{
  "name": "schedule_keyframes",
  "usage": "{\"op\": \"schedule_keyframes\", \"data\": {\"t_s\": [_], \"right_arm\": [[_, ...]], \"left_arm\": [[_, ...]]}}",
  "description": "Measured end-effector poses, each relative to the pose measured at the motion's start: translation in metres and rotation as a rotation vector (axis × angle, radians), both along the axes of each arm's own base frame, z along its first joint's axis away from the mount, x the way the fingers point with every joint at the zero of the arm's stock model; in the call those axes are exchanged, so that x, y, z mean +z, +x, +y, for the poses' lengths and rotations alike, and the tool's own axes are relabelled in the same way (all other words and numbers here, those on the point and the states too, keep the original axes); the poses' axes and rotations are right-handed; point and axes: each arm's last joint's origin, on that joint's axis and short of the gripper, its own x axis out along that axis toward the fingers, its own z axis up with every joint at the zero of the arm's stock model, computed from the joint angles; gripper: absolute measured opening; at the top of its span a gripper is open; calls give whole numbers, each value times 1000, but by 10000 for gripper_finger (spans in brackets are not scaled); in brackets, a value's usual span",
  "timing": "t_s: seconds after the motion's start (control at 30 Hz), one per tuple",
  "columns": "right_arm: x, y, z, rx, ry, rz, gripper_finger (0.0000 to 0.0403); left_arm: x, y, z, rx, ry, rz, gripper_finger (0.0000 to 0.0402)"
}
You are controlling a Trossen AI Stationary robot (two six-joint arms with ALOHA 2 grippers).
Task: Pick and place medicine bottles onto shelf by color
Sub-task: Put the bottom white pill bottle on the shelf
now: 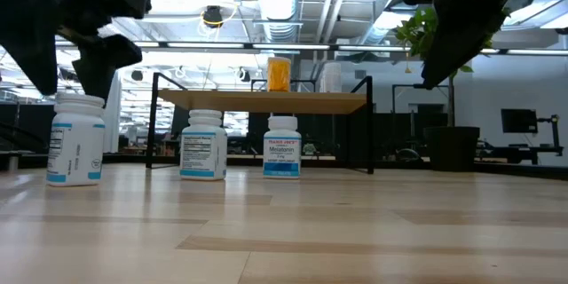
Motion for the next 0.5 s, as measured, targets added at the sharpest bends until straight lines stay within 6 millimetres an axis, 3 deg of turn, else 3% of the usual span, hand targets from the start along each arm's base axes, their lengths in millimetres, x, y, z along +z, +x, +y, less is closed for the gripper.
{"op": "schedule_keyframes", "data": {"t_s": [0.5], "right_arm": [[0, -1, 0, 2, -4, 10, 306]], "left_arm": [[-39, 21, -7, -104, 77, 147, 291]]}}
